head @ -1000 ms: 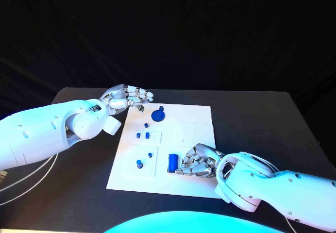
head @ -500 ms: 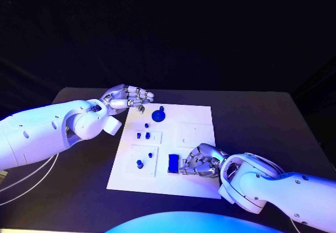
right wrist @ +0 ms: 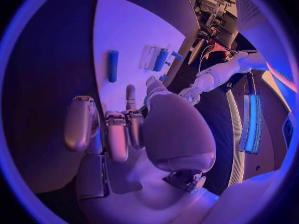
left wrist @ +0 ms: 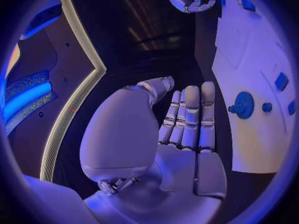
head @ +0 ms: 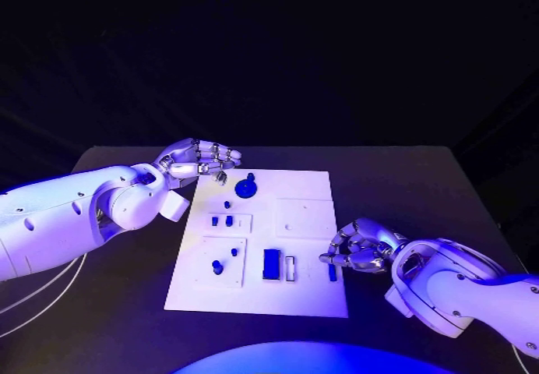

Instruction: Assemble the parts on the task board

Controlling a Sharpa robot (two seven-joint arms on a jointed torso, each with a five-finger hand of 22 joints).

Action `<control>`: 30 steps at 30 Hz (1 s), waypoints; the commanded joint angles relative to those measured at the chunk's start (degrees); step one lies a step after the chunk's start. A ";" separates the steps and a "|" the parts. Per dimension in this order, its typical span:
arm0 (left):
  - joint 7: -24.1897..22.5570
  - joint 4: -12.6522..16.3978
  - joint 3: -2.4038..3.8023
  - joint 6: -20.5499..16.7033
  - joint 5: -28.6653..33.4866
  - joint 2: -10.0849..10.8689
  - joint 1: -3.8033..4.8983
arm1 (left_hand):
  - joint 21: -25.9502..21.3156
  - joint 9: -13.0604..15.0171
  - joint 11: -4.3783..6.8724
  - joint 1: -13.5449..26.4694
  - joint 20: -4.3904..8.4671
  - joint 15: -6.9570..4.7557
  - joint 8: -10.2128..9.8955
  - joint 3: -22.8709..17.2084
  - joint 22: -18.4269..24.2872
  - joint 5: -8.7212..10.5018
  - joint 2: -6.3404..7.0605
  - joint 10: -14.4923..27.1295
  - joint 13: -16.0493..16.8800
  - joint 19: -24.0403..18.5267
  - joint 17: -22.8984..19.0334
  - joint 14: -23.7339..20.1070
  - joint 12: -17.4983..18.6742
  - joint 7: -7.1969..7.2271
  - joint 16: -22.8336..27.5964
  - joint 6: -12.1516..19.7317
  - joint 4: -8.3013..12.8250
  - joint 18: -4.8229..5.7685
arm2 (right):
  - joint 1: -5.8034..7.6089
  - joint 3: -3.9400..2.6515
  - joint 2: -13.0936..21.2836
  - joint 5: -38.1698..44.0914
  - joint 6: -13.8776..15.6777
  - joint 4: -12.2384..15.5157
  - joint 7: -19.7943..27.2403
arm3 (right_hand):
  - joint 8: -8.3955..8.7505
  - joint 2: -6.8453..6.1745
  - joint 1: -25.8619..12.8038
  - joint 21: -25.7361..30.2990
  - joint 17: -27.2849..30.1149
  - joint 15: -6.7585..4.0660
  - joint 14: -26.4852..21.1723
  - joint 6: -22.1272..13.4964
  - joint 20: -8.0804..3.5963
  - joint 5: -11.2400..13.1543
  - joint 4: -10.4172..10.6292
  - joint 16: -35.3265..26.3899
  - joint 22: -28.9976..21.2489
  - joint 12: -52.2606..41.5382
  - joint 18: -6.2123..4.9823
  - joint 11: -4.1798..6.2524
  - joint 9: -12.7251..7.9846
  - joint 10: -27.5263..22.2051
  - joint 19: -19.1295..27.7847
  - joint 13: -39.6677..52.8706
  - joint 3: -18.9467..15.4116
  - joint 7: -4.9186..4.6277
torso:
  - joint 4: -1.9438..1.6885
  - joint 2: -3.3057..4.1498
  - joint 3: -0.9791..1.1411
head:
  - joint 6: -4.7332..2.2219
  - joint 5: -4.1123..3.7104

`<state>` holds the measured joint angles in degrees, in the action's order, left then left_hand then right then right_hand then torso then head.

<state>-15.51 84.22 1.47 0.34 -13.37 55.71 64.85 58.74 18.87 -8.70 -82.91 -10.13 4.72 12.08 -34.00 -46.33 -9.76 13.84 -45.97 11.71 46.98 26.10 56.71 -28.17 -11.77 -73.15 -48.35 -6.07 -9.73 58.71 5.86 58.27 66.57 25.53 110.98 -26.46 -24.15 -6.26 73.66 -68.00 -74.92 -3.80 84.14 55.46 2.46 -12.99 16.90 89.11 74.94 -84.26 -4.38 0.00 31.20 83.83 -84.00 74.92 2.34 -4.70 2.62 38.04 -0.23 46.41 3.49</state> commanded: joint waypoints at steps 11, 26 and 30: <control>-1.32 0.39 -0.18 -0.13 0.87 -0.07 -0.15 | -0.22 -0.04 -0.05 0.65 -0.15 -0.07 0.26 0.25 -0.02 -0.13 -0.03 0.37 0.07 -0.08 -0.09 -0.29 -0.33 0.10 -0.27 0.39 -0.08 -0.81 | -1.31 0.20 2.81 8.40 -1.05 0.16 -0.85 | -0.08 -0.95 -0.94 -1.04 -12.83 0.46 5.40 0.82 0.31 0.08 -0.06 0.07 10.60 -0.08 1.03 -0.27 0.15 2.78 -1.48 10.48 1.00 0.18 | 0.50 -0.34 -0.06 | 0.10 -0.65; -1.27 0.45 -0.21 0.07 0.90 -0.04 -0.16 | -0.22 -0.04 -0.05 0.65 -0.15 -0.07 0.26 0.25 -0.02 -0.13 -0.03 0.37 0.07 -0.08 -0.09 -0.29 -0.33 0.10 -0.27 0.39 -0.08 -0.81 | -3.42 0.33 -0.64 13.76 -3.57 -2.64 -4.19 | -0.76 -1.51 -2.07 -1.30 -12.90 0.16 5.42 2.10 0.19 0.06 0.00 0.10 10.65 0.01 1.04 0.14 0.54 2.76 -1.55 10.43 1.62 0.68 | 0.38 -0.24 -0.01 | 0.18 -0.54; -1.19 0.43 -0.21 0.15 0.91 0.01 -0.16 | -0.22 -0.04 -0.05 0.65 -0.15 -0.07 0.26 0.25 -0.02 -0.13 -0.03 0.37 0.07 -0.08 -0.09 -0.29 -0.33 0.10 -0.27 0.39 -0.08 -0.81 | -3.77 0.35 -1.34 15.03 -4.43 -3.32 -5.11 | -0.80 -1.62 -2.25 -1.30 -12.85 0.13 5.41 2.15 0.16 0.07 0.01 0.08 10.65 0.08 1.04 0.16 0.57 2.72 -1.54 10.38 1.64 0.71 | 0.52 -0.28 0.01 | 0.21 -0.41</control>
<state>-15.98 84.48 1.23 0.19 -12.90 55.77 64.72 58.74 18.89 -8.70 -82.91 -10.13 4.72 12.08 -34.00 -46.32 -9.76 13.84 -45.97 11.70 46.98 26.06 56.71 -28.16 -11.77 -73.15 -48.35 -6.08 -9.73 55.07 6.19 57.08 78.56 23.28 107.78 -30.01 -24.62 -7.92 72.01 -69.07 -74.91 -3.59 83.92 57.23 2.47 -12.99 16.83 89.11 74.92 -84.26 -4.39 -0.01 31.81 83.82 -84.00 74.91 3.67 -3.99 3.03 37.77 -0.23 46.59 3.00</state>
